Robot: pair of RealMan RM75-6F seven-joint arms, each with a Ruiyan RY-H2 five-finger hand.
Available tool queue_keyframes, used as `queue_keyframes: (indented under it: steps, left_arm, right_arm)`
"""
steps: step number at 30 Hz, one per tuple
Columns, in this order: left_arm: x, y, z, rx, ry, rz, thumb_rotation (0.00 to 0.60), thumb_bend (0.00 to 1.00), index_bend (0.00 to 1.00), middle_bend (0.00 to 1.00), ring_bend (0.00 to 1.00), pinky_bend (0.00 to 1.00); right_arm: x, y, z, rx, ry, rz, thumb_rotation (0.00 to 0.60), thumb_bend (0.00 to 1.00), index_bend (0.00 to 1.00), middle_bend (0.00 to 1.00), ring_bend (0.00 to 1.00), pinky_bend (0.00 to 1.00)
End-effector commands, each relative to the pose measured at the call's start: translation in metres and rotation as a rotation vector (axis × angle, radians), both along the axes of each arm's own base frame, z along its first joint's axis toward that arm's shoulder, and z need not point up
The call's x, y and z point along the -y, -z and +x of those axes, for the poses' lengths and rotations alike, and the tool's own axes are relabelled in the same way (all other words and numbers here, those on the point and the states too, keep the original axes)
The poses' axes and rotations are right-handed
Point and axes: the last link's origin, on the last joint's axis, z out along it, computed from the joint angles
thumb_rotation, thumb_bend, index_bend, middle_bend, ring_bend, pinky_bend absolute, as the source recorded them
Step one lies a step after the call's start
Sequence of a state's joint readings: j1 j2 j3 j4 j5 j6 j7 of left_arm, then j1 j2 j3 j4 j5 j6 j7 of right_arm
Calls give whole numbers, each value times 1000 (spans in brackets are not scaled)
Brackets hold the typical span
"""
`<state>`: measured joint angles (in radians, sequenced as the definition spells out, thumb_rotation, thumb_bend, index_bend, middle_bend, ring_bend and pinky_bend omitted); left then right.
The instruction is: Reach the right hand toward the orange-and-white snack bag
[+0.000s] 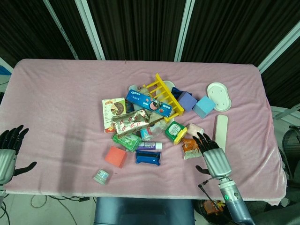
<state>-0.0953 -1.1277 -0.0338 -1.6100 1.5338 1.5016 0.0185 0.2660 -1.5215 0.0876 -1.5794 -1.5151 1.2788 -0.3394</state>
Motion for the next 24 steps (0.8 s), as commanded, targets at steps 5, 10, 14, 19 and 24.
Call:
queue_keyframes:
  steps: [5, 10, 14, 19, 24]
  left_arm:
    - [-1, 0, -1, 9, -11, -4, 600, 0, 0, 0, 0, 0]
    - [-2, -1, -1, 17, -14, -4, 600, 0, 0, 0, 0, 0]
    - [-2, -1, -1, 21, -17, -1, 600, 0, 0, 0, 0, 0]
    - [-1, -1, -1, 20, -17, 0, 600, 0, 0, 0, 0, 0]
    - [-1, -2, -1, 22, -18, 2, 600, 0, 0, 0, 0, 0]
  right_arm:
    - [29, 26, -2, -35, 39, 3, 600, 230, 87, 52, 37, 262]
    - [46, 40, -9, -63, 83, 9, 600, 232, 118, 71, 50, 263]
    - [49, 46, -16, -69, 115, 16, 600, 234, 146, 89, 60, 269]
    - [45, 54, -27, -100, 149, 42, 600, 268, 267, 210, 161, 327]
    - [43, 56, -26, -79, 155, 44, 600, 506, 733, 607, 577, 675]
